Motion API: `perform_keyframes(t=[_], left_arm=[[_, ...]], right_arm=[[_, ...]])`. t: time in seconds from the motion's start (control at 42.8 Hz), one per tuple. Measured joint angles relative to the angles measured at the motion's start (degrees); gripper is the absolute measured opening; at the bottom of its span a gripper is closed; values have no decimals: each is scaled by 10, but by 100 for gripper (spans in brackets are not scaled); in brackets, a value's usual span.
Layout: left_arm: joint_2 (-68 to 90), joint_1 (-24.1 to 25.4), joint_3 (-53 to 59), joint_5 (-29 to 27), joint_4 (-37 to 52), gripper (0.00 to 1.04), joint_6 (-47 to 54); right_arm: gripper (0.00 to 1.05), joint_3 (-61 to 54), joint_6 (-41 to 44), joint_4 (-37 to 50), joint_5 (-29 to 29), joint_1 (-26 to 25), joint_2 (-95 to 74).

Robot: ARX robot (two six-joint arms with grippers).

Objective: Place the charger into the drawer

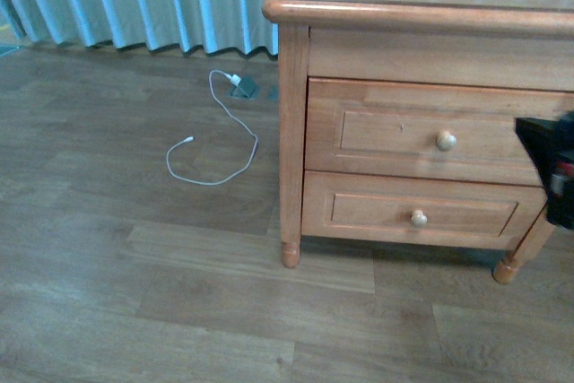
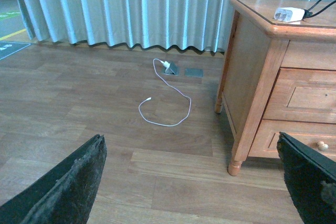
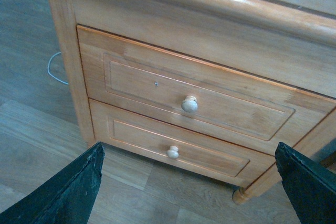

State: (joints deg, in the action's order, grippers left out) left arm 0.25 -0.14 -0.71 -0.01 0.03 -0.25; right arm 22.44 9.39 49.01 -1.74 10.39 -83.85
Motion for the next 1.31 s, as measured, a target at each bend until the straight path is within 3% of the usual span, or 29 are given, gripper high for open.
perform_keyframes(t=[0.444, 0.934, 1.308], left_arm=[[0, 0, 0, 0, 0, 99, 0], [0, 0, 0, 0, 0, 99, 0], [0, 0, 0, 0, 0, 99, 0]], right_arm=[[96, 248, 43, 93, -73, 21, -375], [96, 416, 41, 75, -111, 7, -524], [96, 454, 37, 69, -126, 4, -548]])
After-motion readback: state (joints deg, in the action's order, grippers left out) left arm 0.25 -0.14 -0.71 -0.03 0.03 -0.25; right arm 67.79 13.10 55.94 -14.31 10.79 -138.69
